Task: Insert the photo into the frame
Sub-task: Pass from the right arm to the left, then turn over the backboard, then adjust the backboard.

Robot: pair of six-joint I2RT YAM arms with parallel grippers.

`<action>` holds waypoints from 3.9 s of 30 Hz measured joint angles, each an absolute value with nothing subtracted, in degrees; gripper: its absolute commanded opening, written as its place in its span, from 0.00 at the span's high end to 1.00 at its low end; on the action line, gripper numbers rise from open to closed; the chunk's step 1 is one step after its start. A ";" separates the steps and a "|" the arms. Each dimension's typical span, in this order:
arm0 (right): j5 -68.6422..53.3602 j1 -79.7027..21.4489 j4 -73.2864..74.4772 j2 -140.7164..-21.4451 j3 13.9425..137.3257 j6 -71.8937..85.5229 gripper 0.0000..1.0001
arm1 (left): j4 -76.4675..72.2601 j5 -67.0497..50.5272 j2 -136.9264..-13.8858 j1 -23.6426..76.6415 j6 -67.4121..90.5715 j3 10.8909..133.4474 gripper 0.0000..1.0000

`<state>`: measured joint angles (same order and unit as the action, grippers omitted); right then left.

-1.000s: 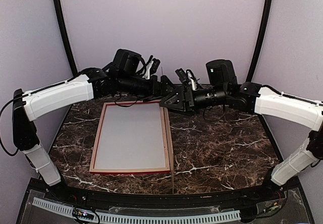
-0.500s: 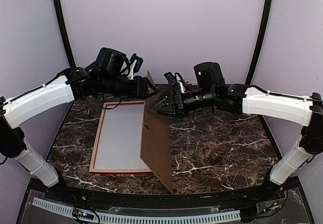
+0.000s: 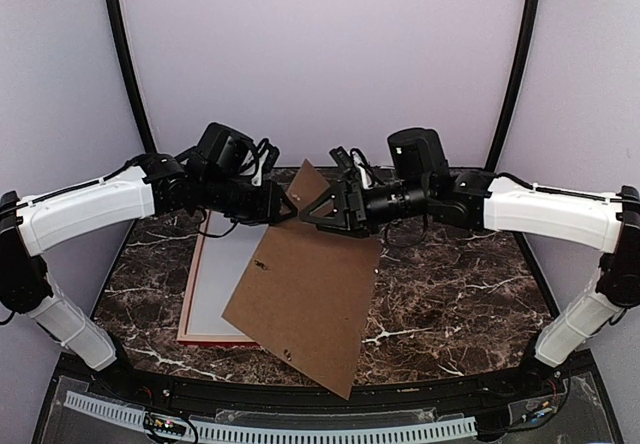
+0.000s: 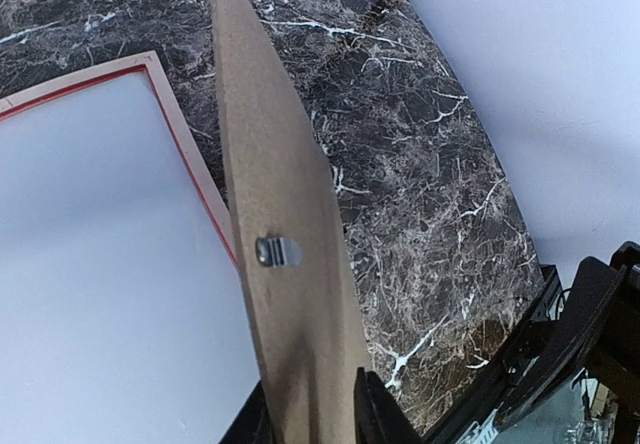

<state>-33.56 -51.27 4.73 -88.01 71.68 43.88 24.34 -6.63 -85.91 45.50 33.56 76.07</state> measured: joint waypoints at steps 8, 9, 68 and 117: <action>-31.07 -48.40 6.66 -81.69 65.32 43.53 0.24 | 17.98 -12.21 -85.60 43.31 37.26 71.50 1.00; -30.74 -47.83 7.01 -80.82 64.66 43.51 0.24 | 17.45 -12.60 -85.38 43.24 37.60 71.13 1.00; -31.11 -32.56 14.41 -87.35 58.85 34.54 0.23 | -17.58 -50.00 -75.40 -4.27 56.62 37.26 1.00; -31.94 -32.56 13.63 -92.49 60.75 33.91 0.24 | -37.45 -47.77 -89.62 -1.52 61.08 34.28 1.00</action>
